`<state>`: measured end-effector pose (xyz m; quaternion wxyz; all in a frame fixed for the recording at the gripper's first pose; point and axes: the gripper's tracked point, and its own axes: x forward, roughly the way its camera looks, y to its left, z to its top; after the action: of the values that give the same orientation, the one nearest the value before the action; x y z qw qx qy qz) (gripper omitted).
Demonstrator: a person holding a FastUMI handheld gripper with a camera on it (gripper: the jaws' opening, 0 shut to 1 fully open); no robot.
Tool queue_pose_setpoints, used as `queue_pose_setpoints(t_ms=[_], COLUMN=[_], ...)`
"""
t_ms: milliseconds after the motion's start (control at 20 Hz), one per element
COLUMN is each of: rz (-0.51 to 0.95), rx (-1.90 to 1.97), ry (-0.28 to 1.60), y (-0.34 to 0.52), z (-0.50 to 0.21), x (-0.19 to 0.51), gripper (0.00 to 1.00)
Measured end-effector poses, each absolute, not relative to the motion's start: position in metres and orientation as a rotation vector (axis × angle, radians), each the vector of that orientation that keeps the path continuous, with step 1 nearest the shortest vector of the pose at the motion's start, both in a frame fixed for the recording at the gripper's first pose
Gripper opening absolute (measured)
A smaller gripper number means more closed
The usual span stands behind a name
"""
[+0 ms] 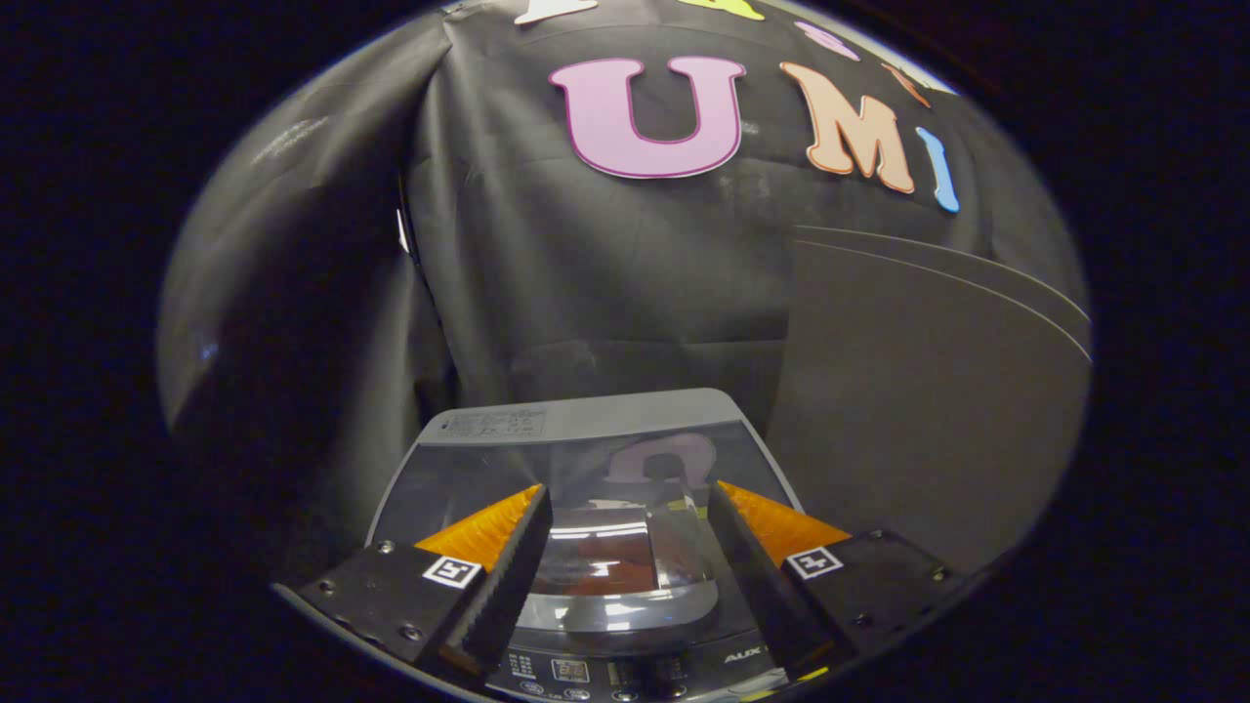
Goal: Put the clothes into the washing machine and then close the washing machine lid.
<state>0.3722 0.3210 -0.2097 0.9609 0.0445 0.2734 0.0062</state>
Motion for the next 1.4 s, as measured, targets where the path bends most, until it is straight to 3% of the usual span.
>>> queue_pose_setpoints(t_ms=[400, 1400], rz=[0.053, 0.155], rx=[0.139, -0.022], ry=[0.535, 0.254], y=[0.317, 0.281], z=[-0.168, -0.024], x=[0.339, 0.255], gripper=[0.98, 0.97])
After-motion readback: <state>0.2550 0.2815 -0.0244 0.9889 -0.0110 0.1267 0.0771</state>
